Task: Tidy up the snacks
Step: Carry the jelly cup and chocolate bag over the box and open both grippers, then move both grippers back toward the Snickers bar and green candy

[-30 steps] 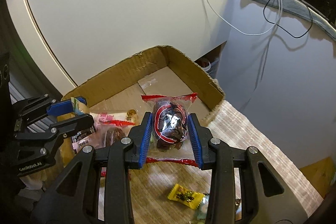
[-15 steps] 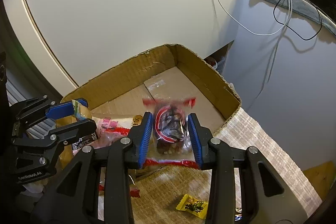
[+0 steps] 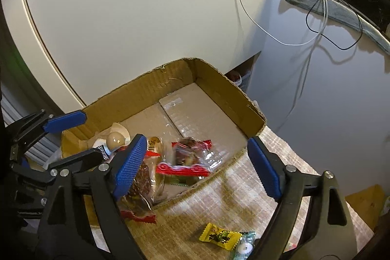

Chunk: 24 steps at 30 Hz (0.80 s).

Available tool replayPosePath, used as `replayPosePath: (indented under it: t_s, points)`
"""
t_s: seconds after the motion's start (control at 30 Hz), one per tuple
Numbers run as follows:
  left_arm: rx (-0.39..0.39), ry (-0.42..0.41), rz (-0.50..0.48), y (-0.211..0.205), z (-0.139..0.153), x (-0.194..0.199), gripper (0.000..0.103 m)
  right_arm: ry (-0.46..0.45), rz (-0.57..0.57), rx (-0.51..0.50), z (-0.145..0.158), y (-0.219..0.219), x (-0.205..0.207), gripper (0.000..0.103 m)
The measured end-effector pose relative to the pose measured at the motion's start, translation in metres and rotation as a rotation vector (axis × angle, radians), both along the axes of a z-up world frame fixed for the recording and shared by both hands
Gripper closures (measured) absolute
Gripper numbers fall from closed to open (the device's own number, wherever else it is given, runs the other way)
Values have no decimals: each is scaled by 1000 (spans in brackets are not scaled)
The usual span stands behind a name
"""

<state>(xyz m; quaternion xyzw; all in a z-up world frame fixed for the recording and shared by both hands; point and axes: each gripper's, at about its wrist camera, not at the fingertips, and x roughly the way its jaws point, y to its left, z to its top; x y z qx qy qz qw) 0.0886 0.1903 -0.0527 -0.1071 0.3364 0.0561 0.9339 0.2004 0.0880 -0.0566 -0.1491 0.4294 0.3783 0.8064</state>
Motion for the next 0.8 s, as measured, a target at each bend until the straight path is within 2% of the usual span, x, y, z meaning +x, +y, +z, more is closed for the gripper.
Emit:
replayPosePath:
  t_s: [0.1, 0.3, 0.53, 0.8]
  points:
    - [4, -3, -1, -1, 1, -1, 39, -7, -15, -4, 1, -4, -1, 16]
    - [2, -18, -6, -5, 4, -4, 39, -81, -62, 5, 12, -19, -6, 16]
    - [10, -32, -22, -17, 10, -10, 39, -82, -98, 40, 23, -45, -9, 16]
    - [18, -40, -60, -41, 15, -13, 39, -83, -155, 21, 28, -91, -15, 16]
